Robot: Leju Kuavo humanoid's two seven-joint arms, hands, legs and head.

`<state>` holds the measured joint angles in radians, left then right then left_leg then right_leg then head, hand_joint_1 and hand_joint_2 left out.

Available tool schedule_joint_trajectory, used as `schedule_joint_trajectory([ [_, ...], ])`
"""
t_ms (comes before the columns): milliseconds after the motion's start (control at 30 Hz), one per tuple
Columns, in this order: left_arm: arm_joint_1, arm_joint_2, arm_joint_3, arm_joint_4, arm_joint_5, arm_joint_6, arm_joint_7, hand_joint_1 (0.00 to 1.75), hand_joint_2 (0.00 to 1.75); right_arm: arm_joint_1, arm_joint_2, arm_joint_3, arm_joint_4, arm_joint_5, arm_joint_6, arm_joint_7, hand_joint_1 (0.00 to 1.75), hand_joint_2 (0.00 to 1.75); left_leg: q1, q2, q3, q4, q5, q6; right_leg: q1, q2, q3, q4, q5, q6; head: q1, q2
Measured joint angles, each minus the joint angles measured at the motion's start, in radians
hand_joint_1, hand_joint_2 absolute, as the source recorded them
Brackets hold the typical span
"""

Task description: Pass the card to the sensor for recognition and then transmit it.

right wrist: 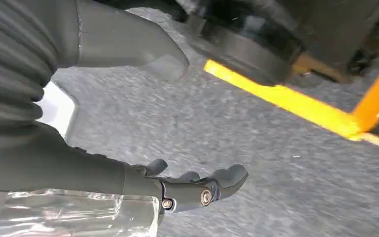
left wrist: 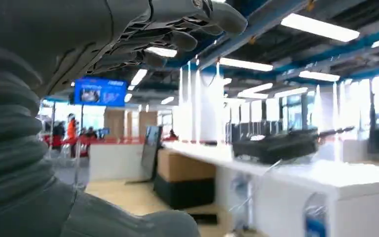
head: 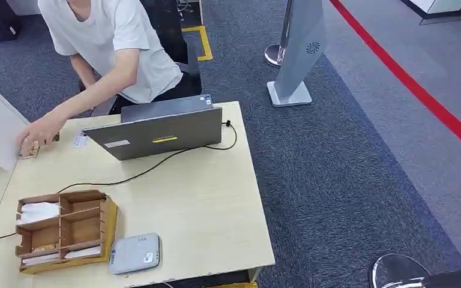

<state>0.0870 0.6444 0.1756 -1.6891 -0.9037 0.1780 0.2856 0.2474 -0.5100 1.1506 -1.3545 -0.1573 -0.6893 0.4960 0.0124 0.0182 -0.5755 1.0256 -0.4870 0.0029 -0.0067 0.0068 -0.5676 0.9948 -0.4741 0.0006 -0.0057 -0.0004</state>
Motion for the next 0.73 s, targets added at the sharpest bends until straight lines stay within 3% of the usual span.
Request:
schedule_joint_trajectory([
  [33, 0.051, -0.012, 0.055, -0.009, 0.036, -0.027, -0.033, 0.0, 1.75, 0.011, -0.002, -0.01, -0.015, 0.015, 0.0, 0.026, 0.0, 1.75, 0.0, 0.001, 0.0, 0.0, -0.001, 0.0, 0.0, 0.001, 0.0, 0.0, -0.001, -0.001, -0.001, 0.0],
  [100, 0.117, -0.076, 0.238, -0.023, 0.082, -0.126, -0.145, 0.0, 1.75, 0.026, -0.007, -0.024, -0.04, 0.032, 0.0, 0.056, 0.0, 1.75, 0.001, 0.001, 0.0, 0.0, -0.001, 0.0, 0.0, 0.001, -0.001, 0.0, -0.002, 0.0, 0.0, 0.0],
  [233, 0.084, -0.279, 0.719, -0.014, 0.142, -0.579, -0.278, 0.0, 1.75, 0.039, -0.007, -0.047, -0.057, 0.028, 0.0, 0.065, 0.0, 1.75, 0.002, 0.003, -0.001, 0.0, -0.004, 0.0, 0.001, 0.003, 0.0, -0.001, -0.003, 0.0, 0.0, 0.0],
  [267, 0.063, -0.315, 0.818, -0.002, 0.135, -0.633, -0.291, 0.0, 1.75, 0.04, -0.008, -0.049, -0.057, 0.021, 0.0, 0.063, 0.0, 1.75, 0.002, 0.003, 0.0, 0.0, -0.004, 0.0, 0.001, 0.003, 0.0, -0.001, -0.003, 0.0, 0.0, 0.0],
  [300, 0.043, -0.355, 0.925, 0.011, 0.165, -0.652, -0.266, 0.0, 1.75, 0.041, -0.007, -0.051, -0.057, 0.02, 0.0, 0.056, 0.0, 1.75, 0.001, 0.002, 0.0, 0.0, -0.004, 0.0, 0.001, 0.003, 0.001, -0.001, -0.003, 0.0, 0.002, 0.0],
  [367, 0.036, -0.44, 1.071, 0.02, 0.327, -0.597, -0.121, 0.0, 1.75, 0.039, -0.007, -0.055, -0.056, 0.01, 0.0, 0.041, 0.0, 1.75, -0.001, 0.002, 0.002, 0.0, -0.006, 0.001, -0.001, 0.003, 0.001, -0.001, -0.004, 0.001, 0.001, 0.0],
  [400, 0.034, -0.488, 1.124, 0.024, 0.4, -0.556, -0.062, 0.0, 0.0, 0.037, -0.007, -0.055, -0.054, -0.002, 0.0, 0.033, 0.0, 1.75, -0.002, 0.002, 0.003, 0.0, -0.007, 0.003, -0.002, 0.003, 0.002, -0.001, -0.005, 0.003, -0.001, 0.0],
  [467, 0.029, -0.601, 1.204, 0.029, 0.513, -0.467, 0.034, 0.0, 0.0, 0.03, -0.007, -0.055, -0.044, -0.025, 0.0, 0.011, 0.0, 1.75, -0.002, -0.003, 0.004, 0.0, -0.007, 0.004, -0.002, -0.002, 0.005, -0.002, -0.007, 0.006, 0.0, 0.0],
  [567, 0.023, -0.739, 1.274, 0.033, 0.583, -0.364, 0.112, 0.0, 0.0, 0.009, -0.005, -0.049, -0.024, -0.057, 0.0, -0.017, 0.0, 1.75, -0.003, -0.007, 0.005, 0.001, -0.008, 0.006, -0.003, -0.007, 0.007, -0.003, -0.008, 0.007, 0.002, 0.0],
  [600, 0.022, -0.78, 1.277, 0.035, 0.599, -0.334, 0.148, 0.0, 1.75, 0.001, -0.005, -0.042, -0.016, -0.072, 0.0, -0.026, 0.0, 1.75, -0.004, -0.008, 0.005, 0.001, -0.008, 0.007, -0.004, -0.008, 0.008, -0.003, -0.008, 0.007, 0.002, 0.0],
  [667, 0.017, -0.847, 1.278, 0.055, 0.611, -0.303, 0.172, 0.0, 1.75, -0.013, -0.003, -0.026, 0.005, -0.094, 0.0, -0.05, 0.0, 1.75, -0.005, -0.013, 0.005, 0.001, -0.007, 0.009, -0.005, -0.013, 0.012, -0.003, -0.009, 0.009, 0.002, 0.0],
  [733, 0.012, -0.898, 1.279, 0.102, 0.6, -0.292, 0.156, 0.0, 1.75, -0.026, 0.0, -0.016, 0.027, -0.116, 0.0, -0.076, 0.0, 1.75, -0.006, -0.014, 0.005, 0.001, -0.007, 0.009, -0.006, -0.014, 0.013, -0.003, -0.009, 0.009, 0.002, 0.0],
])
